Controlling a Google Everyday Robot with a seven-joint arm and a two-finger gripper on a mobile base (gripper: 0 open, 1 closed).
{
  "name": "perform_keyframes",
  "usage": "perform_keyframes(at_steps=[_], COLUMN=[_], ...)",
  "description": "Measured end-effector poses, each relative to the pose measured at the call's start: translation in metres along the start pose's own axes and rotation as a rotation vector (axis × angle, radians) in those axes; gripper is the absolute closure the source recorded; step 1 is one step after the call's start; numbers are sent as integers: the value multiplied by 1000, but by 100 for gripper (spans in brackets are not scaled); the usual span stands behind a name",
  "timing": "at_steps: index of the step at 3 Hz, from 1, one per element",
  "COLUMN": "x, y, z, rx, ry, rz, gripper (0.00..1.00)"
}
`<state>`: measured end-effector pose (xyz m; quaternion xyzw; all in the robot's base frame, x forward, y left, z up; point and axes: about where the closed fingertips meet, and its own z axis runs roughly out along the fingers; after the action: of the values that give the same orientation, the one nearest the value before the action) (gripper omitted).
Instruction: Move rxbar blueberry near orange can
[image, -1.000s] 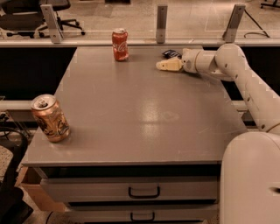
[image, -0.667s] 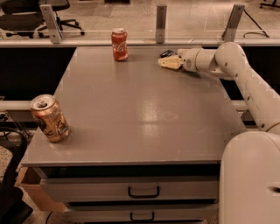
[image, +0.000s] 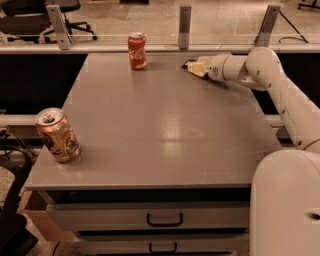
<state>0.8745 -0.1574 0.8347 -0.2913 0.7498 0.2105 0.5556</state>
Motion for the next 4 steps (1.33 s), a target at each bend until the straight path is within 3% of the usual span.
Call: perform_keyframes(at_steps=[4], x=[-10], y=[2], z=[-8], rx=[-5], ry=[-10], rz=[-4], gripper=[100])
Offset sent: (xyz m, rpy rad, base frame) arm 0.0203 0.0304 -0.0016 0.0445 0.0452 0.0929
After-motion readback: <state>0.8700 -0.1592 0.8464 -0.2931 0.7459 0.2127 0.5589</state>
